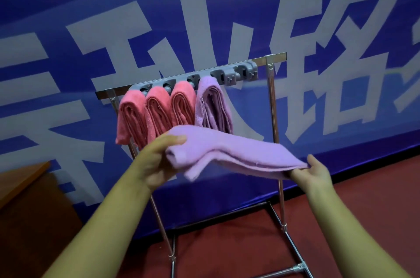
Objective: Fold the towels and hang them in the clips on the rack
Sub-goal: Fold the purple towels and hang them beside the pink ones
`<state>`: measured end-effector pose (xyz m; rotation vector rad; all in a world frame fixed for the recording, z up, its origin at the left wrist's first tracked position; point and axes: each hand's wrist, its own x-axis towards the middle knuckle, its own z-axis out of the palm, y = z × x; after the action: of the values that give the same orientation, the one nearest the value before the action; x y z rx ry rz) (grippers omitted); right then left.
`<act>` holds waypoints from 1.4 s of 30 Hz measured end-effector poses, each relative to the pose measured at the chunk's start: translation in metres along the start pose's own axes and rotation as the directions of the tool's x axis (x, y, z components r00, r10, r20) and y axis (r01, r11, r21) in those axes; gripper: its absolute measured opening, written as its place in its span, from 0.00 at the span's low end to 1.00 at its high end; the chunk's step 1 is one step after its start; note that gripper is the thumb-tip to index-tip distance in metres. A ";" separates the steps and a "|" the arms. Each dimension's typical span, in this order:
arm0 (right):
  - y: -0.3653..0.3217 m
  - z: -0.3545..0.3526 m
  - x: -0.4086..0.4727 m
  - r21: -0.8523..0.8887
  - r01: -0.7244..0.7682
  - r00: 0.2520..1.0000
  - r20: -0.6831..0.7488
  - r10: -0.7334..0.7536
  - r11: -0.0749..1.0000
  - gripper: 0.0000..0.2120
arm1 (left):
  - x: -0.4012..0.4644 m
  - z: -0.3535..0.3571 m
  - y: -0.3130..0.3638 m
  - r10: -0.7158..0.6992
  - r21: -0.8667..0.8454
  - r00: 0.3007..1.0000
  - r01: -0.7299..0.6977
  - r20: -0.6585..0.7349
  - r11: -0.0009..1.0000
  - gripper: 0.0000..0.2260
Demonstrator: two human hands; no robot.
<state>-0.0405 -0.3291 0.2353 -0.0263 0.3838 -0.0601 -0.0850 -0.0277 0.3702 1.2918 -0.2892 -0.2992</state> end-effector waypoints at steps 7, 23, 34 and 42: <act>0.033 -0.027 -0.024 -0.702 -0.175 0.973 -0.015 0.232 0.690 0.35 | 0.053 0.072 0.047 -0.079 0.093 0.997 0.078 0.005 0.993 0.04; 0.058 0.059 -0.053 -0.771 0.630 0.744 0.633 -0.212 -0.091 0.04 | 0.076 0.118 0.085 -0.109 0.036 0.994 0.108 0.007 0.993 0.08; 0.025 0.152 -0.054 -0.585 0.656 0.553 0.803 -0.224 -0.476 0.13 | 0.084 0.035 -0.015 -0.277 0.572 0.933 0.361 -0.231 0.736 0.09; 0.035 0.208 -0.042 -0.191 0.360 0.490 0.872 0.011 -0.913 0.12 | 0.158 0.108 0.012 0.115 0.723 0.992 -0.116 0.051 0.681 0.40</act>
<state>0.0003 -0.2887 0.4424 -2.6394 -0.1570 -0.9273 0.0214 -0.1801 0.4156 2.0585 -0.5234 -0.0623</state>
